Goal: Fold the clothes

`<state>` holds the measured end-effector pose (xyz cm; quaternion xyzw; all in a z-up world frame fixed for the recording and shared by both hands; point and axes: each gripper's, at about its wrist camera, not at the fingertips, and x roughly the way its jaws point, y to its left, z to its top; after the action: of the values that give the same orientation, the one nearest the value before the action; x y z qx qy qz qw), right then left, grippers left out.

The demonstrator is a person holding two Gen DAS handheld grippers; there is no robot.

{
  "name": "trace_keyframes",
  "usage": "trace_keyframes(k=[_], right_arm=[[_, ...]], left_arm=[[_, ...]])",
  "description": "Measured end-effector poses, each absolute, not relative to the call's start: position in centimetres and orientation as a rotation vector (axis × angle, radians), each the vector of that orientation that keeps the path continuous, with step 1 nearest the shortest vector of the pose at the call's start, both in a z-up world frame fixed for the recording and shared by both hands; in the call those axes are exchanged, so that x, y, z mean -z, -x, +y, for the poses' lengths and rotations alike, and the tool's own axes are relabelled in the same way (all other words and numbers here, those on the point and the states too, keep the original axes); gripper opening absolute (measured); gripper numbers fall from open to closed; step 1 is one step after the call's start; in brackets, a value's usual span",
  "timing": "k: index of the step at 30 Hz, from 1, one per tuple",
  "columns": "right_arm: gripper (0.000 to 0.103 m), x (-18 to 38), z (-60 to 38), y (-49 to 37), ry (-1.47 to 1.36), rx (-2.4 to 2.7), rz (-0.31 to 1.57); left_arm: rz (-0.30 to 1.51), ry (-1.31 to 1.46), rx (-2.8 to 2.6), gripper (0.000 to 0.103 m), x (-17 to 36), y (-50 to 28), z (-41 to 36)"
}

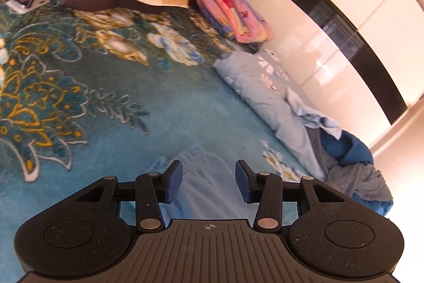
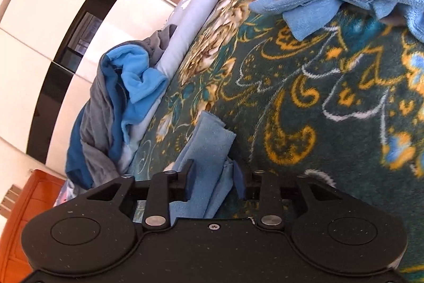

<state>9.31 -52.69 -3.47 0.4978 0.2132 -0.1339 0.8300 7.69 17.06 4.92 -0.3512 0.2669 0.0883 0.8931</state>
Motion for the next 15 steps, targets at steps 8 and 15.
trace_keyframes(k=[8, 15], right_arm=[[0.006, 0.9, -51.8, -9.5, -1.002, 0.296, 0.41], [0.006, -8.3, -44.7, -11.3, -0.602, 0.113, 0.378]], left_arm=[[0.597, 0.715, -0.104, 0.042, -4.0, -8.2, 15.4], [0.636, 0.763, -0.028, 0.044, -2.0, -8.0, 14.8]])
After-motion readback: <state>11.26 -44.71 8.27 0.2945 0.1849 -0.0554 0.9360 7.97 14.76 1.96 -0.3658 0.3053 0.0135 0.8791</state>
